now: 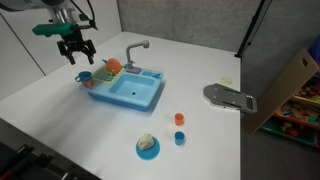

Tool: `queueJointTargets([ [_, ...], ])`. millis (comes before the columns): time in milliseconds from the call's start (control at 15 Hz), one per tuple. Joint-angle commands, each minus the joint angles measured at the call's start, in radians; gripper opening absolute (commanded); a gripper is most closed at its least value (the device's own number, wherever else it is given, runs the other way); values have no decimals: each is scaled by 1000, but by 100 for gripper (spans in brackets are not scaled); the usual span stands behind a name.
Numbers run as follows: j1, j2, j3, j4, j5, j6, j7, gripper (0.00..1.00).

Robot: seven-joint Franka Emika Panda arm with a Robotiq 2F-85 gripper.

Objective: Remove blue cup from the sink and put it in the orange cup in front of the the dish drying rack

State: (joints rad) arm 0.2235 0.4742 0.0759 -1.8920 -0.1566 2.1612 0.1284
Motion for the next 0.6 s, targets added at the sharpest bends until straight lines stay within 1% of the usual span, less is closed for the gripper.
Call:
queueJointTargets([
  [0, 8, -51, -13, 29, -9, -126, 68, 100],
  [533, -44, -204, -28, -12, 6, -259, 100, 100],
])
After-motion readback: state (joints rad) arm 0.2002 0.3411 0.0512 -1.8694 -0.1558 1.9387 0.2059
